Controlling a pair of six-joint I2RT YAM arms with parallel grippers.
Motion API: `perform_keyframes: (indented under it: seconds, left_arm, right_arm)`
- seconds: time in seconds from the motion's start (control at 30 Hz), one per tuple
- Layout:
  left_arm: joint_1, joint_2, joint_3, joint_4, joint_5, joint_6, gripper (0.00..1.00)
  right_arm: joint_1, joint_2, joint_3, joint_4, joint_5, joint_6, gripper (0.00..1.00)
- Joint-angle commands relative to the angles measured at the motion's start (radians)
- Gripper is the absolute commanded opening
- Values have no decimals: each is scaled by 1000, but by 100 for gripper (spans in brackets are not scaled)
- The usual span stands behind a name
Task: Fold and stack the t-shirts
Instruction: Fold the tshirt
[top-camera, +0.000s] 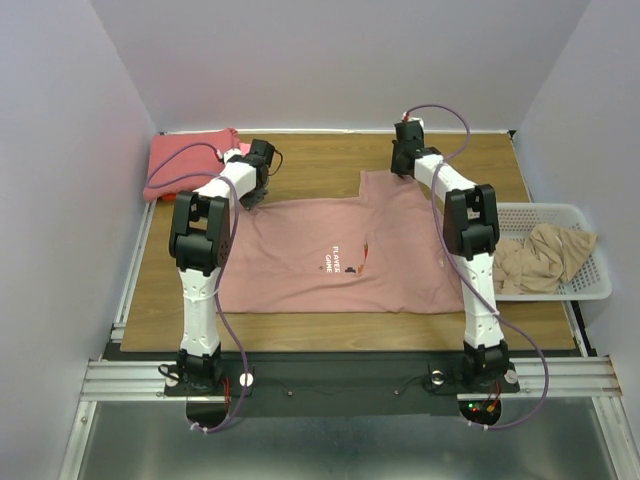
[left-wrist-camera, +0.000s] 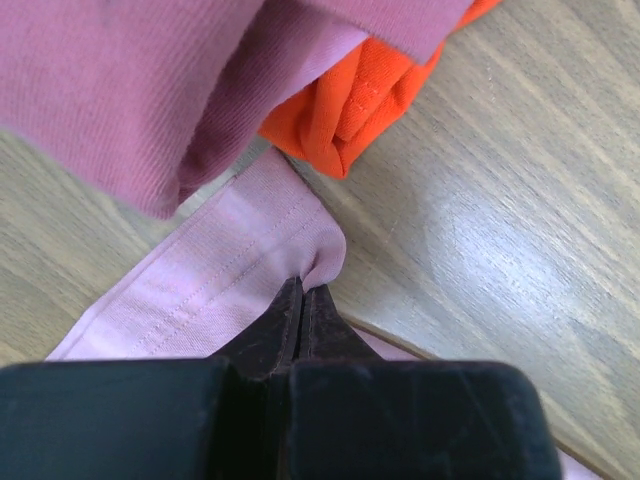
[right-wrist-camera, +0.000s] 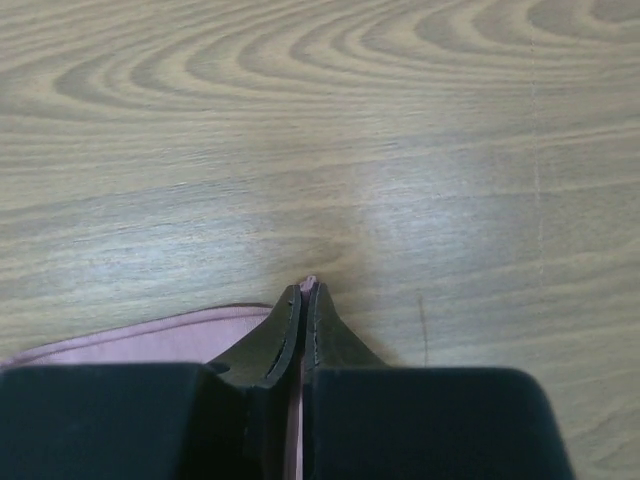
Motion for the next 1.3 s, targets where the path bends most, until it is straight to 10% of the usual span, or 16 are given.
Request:
perform_keyframes:
  seconds: [0.0, 1.27]
  left_arm:
    - [7, -66, -29, -47, 7, 11, 0]
    - [-58, -581, -597, 109, 23, -34, 0]
  right_arm:
    - [-1, -57, -13, -36, 12, -4, 0]
    - [65, -1283, -1148, 82, -191, 92, 0]
